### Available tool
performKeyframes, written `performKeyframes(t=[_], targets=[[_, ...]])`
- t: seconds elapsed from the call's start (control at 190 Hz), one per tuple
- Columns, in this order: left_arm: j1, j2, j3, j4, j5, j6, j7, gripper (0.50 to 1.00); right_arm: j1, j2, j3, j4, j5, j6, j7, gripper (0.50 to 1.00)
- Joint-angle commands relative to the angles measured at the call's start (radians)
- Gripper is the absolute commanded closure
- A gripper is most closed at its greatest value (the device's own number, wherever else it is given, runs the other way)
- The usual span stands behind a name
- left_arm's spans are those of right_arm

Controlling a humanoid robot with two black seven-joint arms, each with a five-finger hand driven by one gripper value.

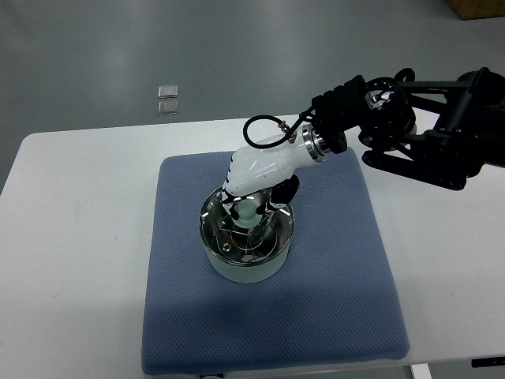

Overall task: Open lid and place right of pot
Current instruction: 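Close the right hand's fingers around the pale green lid knob, then lift the glass lid off the saucepan with the right hand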

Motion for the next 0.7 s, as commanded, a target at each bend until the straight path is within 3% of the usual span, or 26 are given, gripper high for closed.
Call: performKeyframes(t=[0.0, 0.697], targets=[[0.0, 0.0, 0.0, 0.0, 0.0, 0.0, 0.0, 0.5, 0.003, 0.0, 0.0, -0.001, 0.0, 0.004, 0.0, 0.991], [0.0, 0.0, 0.0, 0.0, 0.0, 0.0, 0.0, 0.5, 0.036, -0.011, 0.017, -0.003, 0.029, 0.004, 0.0, 1.0]])
